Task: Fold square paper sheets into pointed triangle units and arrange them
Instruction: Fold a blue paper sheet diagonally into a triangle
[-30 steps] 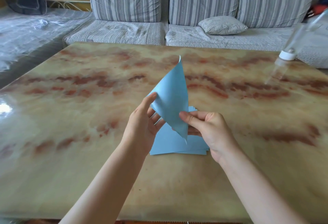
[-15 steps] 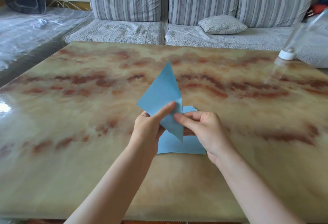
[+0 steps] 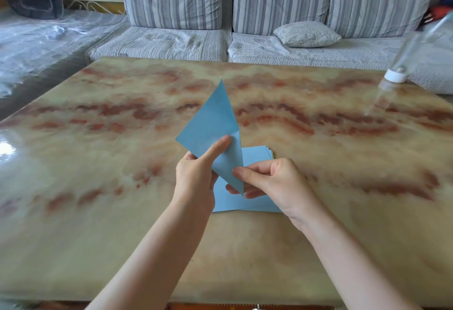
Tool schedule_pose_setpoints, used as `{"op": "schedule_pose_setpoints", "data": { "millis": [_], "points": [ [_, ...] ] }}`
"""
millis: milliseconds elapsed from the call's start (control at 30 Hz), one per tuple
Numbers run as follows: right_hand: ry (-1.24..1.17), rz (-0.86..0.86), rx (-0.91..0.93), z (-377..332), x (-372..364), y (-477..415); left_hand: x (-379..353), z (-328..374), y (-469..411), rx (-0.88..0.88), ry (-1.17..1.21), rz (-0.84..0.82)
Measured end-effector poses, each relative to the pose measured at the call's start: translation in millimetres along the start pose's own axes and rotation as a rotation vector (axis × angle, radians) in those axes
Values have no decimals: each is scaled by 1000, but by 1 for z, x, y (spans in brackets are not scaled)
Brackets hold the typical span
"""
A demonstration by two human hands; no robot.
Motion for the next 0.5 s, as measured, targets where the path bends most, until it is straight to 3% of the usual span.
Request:
{"op": "schedule_pose_setpoints", "data": {
  "millis": [500],
  "points": [
    [49, -125, -31, -3, 2, 9, 5, 7, -7, -12, 46, 76]
  ]
}}
Point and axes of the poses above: each hand's wrist, its own y-axis away from the middle knuckle, its own x-axis out of the back of the hand, z = x × y, the point moved 1 cm from there along -y, towards the middle knuckle, and after that the axes turned 6 degrees about -y, right-handed, at the moved point
